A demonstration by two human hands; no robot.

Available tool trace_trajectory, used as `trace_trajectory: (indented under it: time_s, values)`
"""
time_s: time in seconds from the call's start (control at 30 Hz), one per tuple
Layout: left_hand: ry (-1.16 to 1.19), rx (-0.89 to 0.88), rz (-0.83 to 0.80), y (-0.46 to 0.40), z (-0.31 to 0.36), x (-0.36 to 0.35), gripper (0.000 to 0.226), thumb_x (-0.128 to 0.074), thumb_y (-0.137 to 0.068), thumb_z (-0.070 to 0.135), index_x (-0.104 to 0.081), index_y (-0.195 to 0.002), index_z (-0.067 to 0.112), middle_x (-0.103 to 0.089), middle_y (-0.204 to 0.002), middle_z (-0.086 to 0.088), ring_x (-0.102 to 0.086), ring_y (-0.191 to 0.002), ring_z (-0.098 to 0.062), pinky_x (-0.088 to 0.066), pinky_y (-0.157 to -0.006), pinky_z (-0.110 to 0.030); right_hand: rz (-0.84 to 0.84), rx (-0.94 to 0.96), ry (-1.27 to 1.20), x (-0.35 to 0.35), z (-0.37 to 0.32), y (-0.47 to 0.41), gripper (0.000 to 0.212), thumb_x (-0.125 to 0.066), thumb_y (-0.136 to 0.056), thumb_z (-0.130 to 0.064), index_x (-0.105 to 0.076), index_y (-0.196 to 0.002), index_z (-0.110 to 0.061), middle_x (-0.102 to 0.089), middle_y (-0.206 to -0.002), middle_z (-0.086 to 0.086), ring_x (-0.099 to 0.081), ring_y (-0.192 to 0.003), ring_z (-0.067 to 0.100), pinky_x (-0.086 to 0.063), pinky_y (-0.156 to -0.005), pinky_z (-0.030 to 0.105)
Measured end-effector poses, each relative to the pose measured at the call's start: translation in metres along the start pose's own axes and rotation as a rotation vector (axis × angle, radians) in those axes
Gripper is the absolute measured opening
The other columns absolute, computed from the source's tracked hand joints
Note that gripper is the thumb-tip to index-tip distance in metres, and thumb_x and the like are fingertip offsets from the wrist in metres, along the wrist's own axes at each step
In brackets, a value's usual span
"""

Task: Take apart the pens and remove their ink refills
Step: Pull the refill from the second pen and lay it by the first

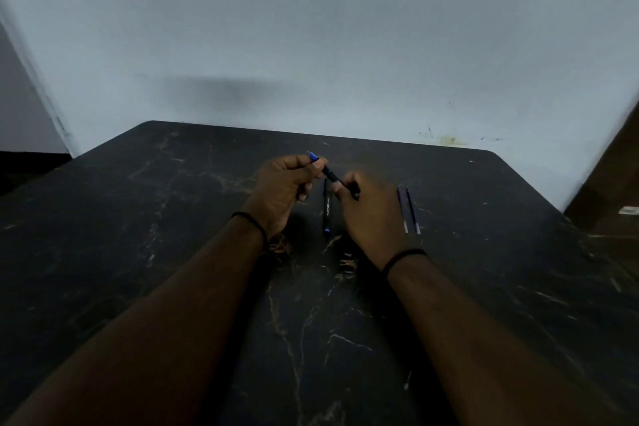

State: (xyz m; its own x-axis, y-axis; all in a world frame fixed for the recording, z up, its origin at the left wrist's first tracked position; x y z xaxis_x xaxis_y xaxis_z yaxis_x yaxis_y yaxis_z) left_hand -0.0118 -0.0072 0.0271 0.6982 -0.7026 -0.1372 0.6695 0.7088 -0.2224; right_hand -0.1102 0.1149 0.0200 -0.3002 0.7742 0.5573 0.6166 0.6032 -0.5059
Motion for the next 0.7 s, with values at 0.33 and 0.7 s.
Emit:
trace_trajectory:
  time_s: [0.33, 0.7]
  values:
    - [0.010, 0.003, 0.008, 0.002, 0.002, -0.001, 0.013, -0.060, -0.094, 0.009, -0.072, -0.096, 0.009, -0.065, -0.077, -0.004, -0.044, -0.057, -0.009, -0.036, -0.050, -0.021, 0.046, -0.014, -0.067, 0.004, -0.001, 0.000, 0.018, -0.069, -0.087, -0.028, -0.052, -0.082, -0.029, -0.057, -0.075, -0.012, -0.053, -0.069, 0.001, -0.039, -0.058, 0.025]
    - [0.031, 0.004, 0.022, -0.002, -0.003, 0.001, 0.011, -0.069, -0.089, 0.017, -0.074, -0.094, 0.008, -0.067, -0.074, -0.002, -0.047, -0.055, -0.010, -0.037, -0.046, -0.020, 0.013, -0.013, -0.039, 0.007, -0.009, 0.003, 0.014, -0.069, -0.090, -0.025, -0.057, -0.083, -0.022, -0.063, -0.077, -0.004, -0.059, -0.072, 0.015, -0.048, -0.064, 0.034]
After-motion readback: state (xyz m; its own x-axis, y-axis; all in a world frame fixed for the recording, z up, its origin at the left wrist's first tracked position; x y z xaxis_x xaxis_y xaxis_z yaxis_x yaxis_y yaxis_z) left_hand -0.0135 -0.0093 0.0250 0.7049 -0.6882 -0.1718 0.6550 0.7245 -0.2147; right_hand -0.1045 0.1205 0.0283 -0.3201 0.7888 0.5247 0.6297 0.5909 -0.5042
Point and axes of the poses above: each hand's wrist, its own y-axis away from the middle knuckle, its own x-axis out of the back of the hand, z = x × y, the point moved 5 cm from there along -y, towards the middle knuckle
